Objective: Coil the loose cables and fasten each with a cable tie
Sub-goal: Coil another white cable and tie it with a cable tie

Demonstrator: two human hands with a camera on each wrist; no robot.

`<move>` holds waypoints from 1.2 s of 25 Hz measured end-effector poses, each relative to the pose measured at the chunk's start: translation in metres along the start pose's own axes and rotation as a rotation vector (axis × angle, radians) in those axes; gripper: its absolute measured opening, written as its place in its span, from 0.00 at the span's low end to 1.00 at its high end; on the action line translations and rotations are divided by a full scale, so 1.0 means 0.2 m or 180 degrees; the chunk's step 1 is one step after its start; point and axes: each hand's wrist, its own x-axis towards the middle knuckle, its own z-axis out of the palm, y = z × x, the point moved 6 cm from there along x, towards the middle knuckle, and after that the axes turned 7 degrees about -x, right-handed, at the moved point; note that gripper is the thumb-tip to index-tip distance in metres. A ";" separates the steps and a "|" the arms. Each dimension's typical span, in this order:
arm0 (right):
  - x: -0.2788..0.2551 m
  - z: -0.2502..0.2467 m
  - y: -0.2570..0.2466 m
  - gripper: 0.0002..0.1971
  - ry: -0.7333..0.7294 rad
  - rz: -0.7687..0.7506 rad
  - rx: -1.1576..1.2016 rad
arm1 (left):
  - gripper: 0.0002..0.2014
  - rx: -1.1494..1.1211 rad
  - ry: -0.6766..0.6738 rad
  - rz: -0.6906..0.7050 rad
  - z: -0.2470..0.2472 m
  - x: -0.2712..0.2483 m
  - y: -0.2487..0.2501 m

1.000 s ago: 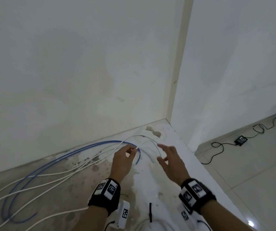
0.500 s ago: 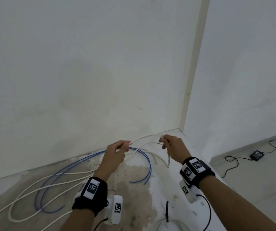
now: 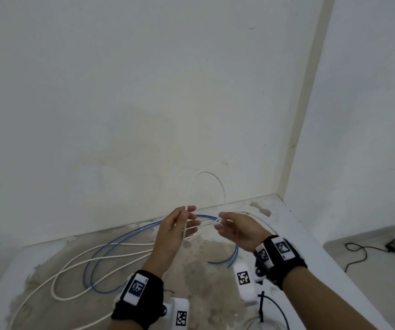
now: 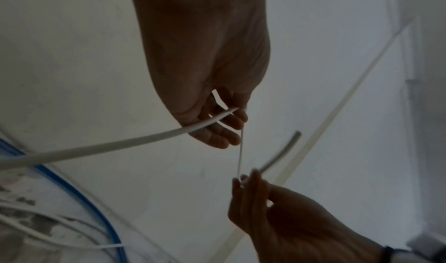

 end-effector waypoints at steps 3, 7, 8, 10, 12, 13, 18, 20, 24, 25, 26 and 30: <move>-0.01 0.18 0.07 0.08 -0.0172 0.0283 0.0518 | 0.13 -0.0183 -0.0075 0.0230 0.04 -0.03 0.06; -0.05 0.31 0.10 0.07 -0.0241 0.0251 0.0582 | 0.12 0.0169 -0.0207 0.0573 0.04 -0.06 0.14; -0.07 0.34 0.10 0.06 -0.0308 0.0214 0.0518 | 0.12 0.0287 -0.0186 0.0651 0.03 -0.07 0.15; -0.12 0.40 0.10 0.07 -0.0513 0.0021 -0.0002 | 0.11 0.0362 0.0002 0.0687 0.00 -0.07 0.18; -0.14 0.46 0.12 0.16 -0.0752 -0.0314 -0.0689 | 0.13 0.0182 0.0347 0.0495 -0.04 -0.04 0.22; -0.14 0.50 0.14 0.20 -0.0961 -0.0474 -0.0862 | 0.14 -0.0078 0.0483 0.0354 -0.06 -0.02 0.23; -0.25 0.64 0.28 0.10 -0.1975 -0.1054 -0.2225 | 0.12 -0.0729 0.0551 -0.0041 -0.15 0.04 0.34; -0.26 0.59 0.25 0.11 -0.1970 -0.1368 -0.2944 | 0.11 -0.0410 0.0522 -0.0193 -0.25 0.04 0.42; -0.15 0.36 0.10 0.13 -0.1646 -0.1679 -0.4228 | 0.12 -0.0093 0.0672 -0.0692 -0.53 0.04 0.59; -0.11 0.30 0.04 0.13 -0.1454 -0.1719 -0.4481 | 0.13 -0.0044 0.0689 -0.0771 -0.59 0.03 0.64; -0.09 0.26 -0.03 0.14 -0.1283 -0.1760 -0.4612 | 0.14 -0.0002 0.0718 -0.0814 -0.65 0.01 0.69; -0.04 0.19 -0.35 0.15 -0.0818 -0.1905 -0.4416 | 0.18 0.0146 0.0909 -0.0761 -0.79 -0.05 0.83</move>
